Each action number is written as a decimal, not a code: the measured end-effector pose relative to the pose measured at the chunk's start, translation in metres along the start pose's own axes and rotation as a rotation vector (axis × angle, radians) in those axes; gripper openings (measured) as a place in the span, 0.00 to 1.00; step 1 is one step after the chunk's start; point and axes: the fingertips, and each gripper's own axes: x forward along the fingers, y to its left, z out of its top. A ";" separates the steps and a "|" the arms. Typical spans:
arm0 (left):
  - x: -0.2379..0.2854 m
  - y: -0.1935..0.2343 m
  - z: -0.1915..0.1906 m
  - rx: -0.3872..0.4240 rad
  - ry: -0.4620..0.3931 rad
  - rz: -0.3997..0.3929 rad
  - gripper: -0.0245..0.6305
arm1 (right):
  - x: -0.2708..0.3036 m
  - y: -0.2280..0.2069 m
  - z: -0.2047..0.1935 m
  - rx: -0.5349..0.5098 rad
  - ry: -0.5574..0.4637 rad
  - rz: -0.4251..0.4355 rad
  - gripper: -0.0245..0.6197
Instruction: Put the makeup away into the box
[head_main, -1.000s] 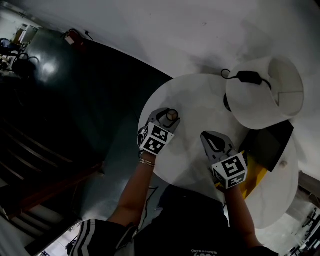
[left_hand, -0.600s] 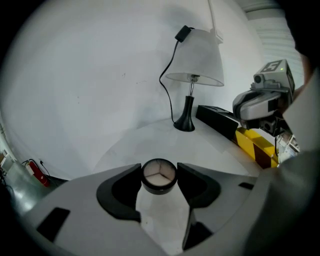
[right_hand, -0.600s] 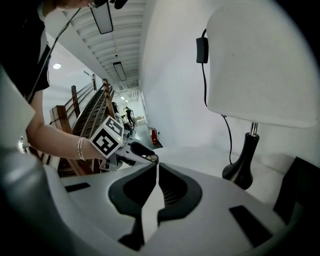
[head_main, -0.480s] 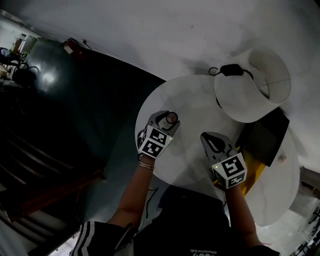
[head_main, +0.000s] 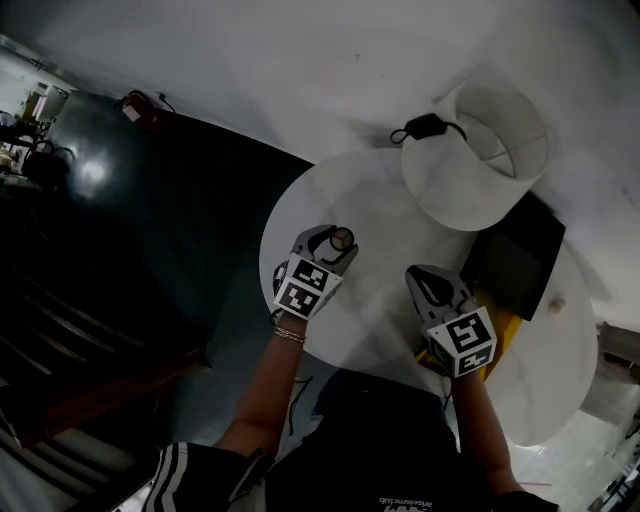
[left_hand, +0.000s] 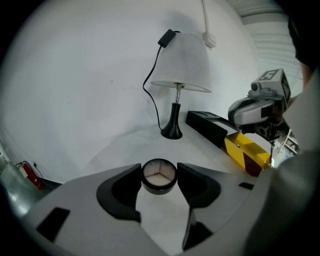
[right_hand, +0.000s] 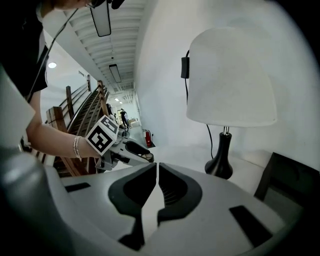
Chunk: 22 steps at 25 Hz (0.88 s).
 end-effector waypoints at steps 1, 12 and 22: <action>-0.001 -0.003 0.002 0.005 0.000 -0.001 0.40 | -0.004 -0.001 -0.001 0.005 -0.003 -0.005 0.09; -0.002 -0.038 0.014 0.004 -0.027 -0.024 0.40 | -0.046 -0.012 -0.013 0.033 -0.038 -0.064 0.09; -0.012 -0.082 0.030 0.066 -0.026 -0.062 0.40 | -0.104 -0.023 -0.035 0.071 -0.066 -0.161 0.09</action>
